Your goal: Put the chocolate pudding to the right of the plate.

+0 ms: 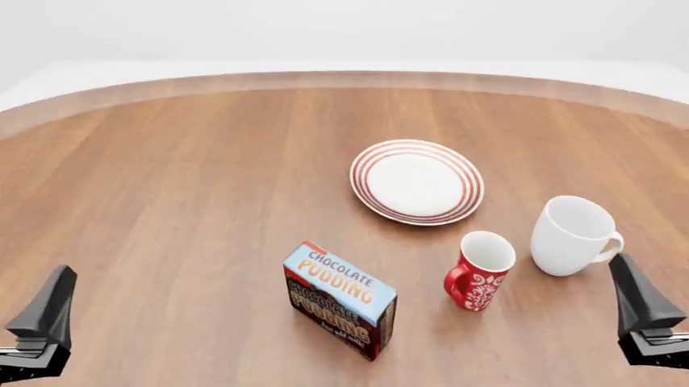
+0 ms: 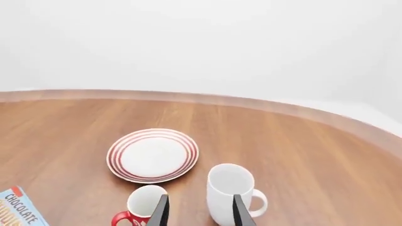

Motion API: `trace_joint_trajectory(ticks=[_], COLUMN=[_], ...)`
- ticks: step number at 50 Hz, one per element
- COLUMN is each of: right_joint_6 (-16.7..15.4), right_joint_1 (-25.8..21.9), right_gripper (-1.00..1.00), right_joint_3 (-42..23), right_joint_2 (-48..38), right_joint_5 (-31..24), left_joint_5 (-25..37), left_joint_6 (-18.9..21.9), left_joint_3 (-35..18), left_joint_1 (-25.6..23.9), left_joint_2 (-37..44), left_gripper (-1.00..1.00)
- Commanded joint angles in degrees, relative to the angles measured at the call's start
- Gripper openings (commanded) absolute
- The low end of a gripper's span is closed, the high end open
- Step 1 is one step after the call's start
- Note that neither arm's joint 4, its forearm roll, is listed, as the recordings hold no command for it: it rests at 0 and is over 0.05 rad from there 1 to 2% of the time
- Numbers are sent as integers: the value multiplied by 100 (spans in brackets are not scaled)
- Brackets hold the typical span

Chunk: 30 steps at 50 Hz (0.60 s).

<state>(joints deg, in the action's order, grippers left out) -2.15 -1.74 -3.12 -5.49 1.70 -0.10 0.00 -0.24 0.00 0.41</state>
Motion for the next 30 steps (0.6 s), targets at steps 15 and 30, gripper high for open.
trace_joint_trajectory(ticks=[15, 30], right_joint_6=[-117, 110], right_joint_1=[-522, -1141], right_gripper=[100, 100], right_joint_3=[-1540, -2835], right_joint_2=[-903, -2610], right_joint_5=[-548, -892], left_joint_5=[0, 0], left_joint_6=[0, 0], left_joint_3=[0, 0], left_joint_1=[0, 0], left_joint_2=[1, 1], left_gripper=[100, 100])
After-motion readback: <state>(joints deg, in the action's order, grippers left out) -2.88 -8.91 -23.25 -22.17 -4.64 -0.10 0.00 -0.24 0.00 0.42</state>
